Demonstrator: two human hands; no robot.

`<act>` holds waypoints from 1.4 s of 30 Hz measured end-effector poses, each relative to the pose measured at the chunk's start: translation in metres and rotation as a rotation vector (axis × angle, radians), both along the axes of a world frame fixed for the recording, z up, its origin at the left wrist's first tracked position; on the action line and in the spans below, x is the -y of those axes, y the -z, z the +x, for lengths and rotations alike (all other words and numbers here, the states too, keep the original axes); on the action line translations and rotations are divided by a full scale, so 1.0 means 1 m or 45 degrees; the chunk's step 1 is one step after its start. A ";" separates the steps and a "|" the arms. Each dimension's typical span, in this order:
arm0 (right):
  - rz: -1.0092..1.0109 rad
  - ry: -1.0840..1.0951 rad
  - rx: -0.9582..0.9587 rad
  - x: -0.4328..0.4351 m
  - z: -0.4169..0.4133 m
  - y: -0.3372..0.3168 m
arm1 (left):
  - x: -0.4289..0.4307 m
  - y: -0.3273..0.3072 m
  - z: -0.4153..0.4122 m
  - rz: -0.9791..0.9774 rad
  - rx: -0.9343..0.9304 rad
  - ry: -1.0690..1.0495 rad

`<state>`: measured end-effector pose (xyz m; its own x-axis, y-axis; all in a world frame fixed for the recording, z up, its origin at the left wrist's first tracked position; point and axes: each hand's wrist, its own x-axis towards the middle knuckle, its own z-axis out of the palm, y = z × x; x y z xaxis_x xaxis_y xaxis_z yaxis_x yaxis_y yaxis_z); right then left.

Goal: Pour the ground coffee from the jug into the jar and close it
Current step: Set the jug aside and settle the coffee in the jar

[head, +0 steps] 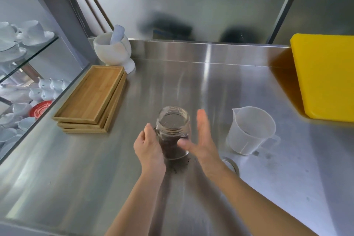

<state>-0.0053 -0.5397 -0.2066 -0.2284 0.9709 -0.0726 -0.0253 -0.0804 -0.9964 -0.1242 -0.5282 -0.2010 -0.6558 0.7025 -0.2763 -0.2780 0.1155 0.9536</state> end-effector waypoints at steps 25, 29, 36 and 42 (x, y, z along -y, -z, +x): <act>-0.028 -0.423 0.443 -0.023 0.036 -0.011 | -0.002 0.015 -0.010 0.057 -0.066 0.229; -0.026 -0.383 0.492 -0.014 0.041 -0.004 | 0.001 0.026 -0.004 0.029 0.015 0.274; 0.023 -0.316 0.488 -0.004 0.039 0.011 | 0.009 0.037 0.002 -0.024 0.222 0.378; 0.077 -0.281 0.500 -0.003 0.035 0.013 | 0.008 0.036 -0.002 0.021 0.239 0.430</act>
